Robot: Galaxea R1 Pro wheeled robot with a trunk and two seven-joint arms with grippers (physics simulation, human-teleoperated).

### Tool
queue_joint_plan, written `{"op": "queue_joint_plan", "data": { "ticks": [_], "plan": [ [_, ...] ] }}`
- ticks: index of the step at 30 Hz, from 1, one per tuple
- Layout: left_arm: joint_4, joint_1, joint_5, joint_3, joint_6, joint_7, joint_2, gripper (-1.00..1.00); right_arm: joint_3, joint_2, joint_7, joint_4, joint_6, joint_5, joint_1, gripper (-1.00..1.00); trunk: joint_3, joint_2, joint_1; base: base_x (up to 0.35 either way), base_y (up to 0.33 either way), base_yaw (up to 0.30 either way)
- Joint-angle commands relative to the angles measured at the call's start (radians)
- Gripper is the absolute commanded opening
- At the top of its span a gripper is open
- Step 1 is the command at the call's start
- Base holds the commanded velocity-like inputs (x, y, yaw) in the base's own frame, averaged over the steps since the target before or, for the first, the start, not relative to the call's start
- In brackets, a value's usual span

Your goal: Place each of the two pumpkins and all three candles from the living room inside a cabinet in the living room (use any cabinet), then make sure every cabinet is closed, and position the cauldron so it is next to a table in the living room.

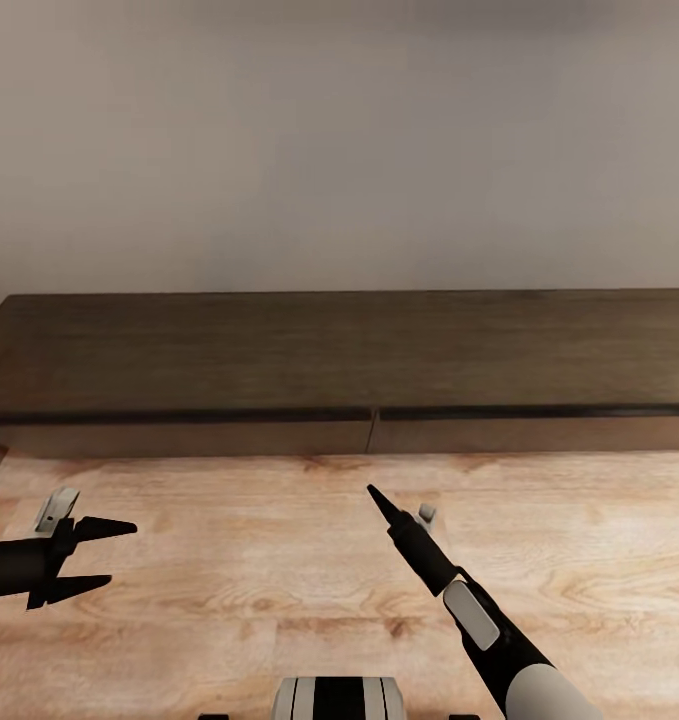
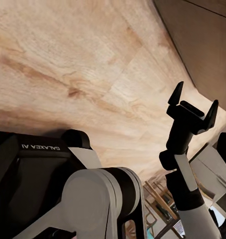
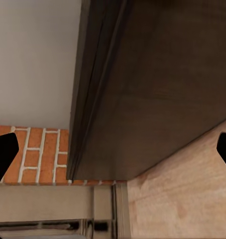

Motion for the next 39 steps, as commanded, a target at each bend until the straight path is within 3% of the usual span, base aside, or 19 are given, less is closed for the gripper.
{"op": "queue_joint_plan", "data": {
  "ticks": [1, 10, 18, 22, 25, 39],
  "plan": [
    [0.0, -0.001, 0.011, -0.001, 0.0, 0.009, 0.001, 1.0, 0.004, 0.0, 0.003, 0.001, 0.005, -0.011, -0.001, 1.0, 0.0, 0.0, 0.0, 0.065, -0.002, 0.0],
    [0.002, -0.001, 0.011, -0.001, -0.001, 0.009, 0.001, 1.0, 0.008, 0.003, 0.003, 0.001, 0.006, -0.011, 0.0, 1.0, 0.0, 0.0, 0.0, 0.122, 0.0, 0.0],
    [0.002, -0.001, 0.011, -0.001, 0.0, 0.009, 0.0, 1.0, 0.007, 0.009, 0.045, 0.006, 0.033, -0.014, 0.0, 1.0, 0.0, 0.0, 0.0, 0.016, 0.0, 0.0],
    [0.002, -0.001, 0.011, -0.001, -0.001, 0.009, -0.001, 1.0, 0.006, 0.003, 0.095, 0.004, 0.069, -0.069, 0.0, 1.0, 0.0, 0.0, 0.0, 0.028, 0.0, 0.0],
    [0.002, -0.001, 0.011, -0.001, -0.001, 0.009, -0.001, 1.0, 0.006, 0.002, 0.114, 0.004, 0.082, -0.088, -0.001, 1.0, 0.0, 0.0, 0.0, 0.167, 0.0, 0.0],
    [0.005, -0.001, 0.011, -0.001, -0.001, 0.009, -0.002, 1.0, 0.004, 0.002, 0.12, 0.003, 0.091, -0.104, -0.001, 1.0, 0.0, 0.0, 0.0, 0.112, -0.039, 0.0]
  ]
}}
